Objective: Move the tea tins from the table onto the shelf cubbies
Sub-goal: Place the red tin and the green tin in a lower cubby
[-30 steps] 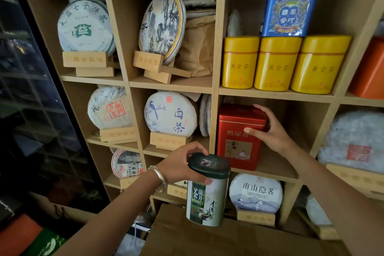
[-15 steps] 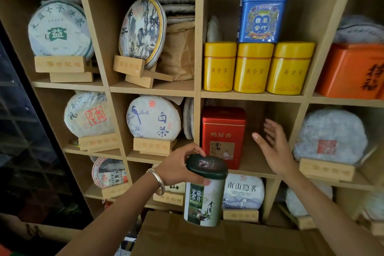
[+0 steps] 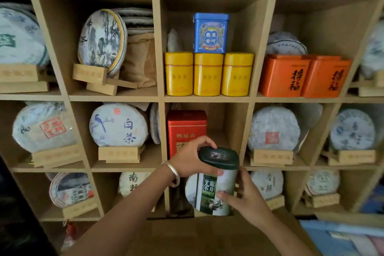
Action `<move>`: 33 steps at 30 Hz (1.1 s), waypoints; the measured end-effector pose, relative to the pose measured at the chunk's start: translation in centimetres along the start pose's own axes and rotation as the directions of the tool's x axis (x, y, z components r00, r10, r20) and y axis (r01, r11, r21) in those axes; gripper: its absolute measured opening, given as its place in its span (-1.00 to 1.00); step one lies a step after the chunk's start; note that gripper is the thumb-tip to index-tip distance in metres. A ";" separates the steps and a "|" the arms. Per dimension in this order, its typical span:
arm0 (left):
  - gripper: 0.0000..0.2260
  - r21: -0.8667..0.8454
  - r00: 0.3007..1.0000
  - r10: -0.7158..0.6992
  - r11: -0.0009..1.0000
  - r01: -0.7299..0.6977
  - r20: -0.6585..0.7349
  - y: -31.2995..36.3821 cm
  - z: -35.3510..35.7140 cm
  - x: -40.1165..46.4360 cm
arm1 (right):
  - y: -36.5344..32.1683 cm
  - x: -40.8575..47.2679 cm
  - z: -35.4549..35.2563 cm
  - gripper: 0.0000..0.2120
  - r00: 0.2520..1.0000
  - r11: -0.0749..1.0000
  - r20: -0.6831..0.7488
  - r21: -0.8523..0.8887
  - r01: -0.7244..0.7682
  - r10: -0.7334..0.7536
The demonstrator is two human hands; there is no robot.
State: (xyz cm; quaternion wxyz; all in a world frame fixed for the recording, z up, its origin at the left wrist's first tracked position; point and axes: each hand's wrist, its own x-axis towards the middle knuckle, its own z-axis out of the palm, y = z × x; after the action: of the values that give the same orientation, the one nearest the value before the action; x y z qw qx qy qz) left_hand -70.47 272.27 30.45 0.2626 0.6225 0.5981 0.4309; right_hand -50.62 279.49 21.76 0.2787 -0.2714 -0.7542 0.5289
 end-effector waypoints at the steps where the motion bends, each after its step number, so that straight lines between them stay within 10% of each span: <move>1: -0.45 -0.006 1.000 0.011 1.000 -0.011 0.005 0.3 0.4 0.2 | 0.0 0.0 -0.4 -0.19 1.000 1.000 -0.026 0.023 -0.007 0.008; 9: -0.09 -0.045 0.994 -0.093 0.995 0.091 -0.062 -1.0 2.0 -0.4 | -0.7 1.4 -4.5 -0.23 0.983 0.995 -0.179 0.075 0.059 -0.044; 19: -0.67 0.220 0.919 -0.042 0.966 0.138 -0.392 -5.6 8.6 0.3 | -1.0 5.7 -3.1 -0.26 0.964 0.994 -0.245 -0.010 0.106 -0.105; 33: -0.67 0.220 0.837 -0.120 0.936 0.274 -0.533 -8.4 11.1 4.2 | 1.1 8.7 -3.1 -0.29 0.958 0.942 -0.198 -0.304 0.141 -0.208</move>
State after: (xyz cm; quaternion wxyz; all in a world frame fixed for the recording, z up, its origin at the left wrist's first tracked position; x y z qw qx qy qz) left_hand -65.74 279.72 18.88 0.0445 0.4513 0.7638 0.4593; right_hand -54.34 287.99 22.73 0.3669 -0.2994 -0.8072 0.3524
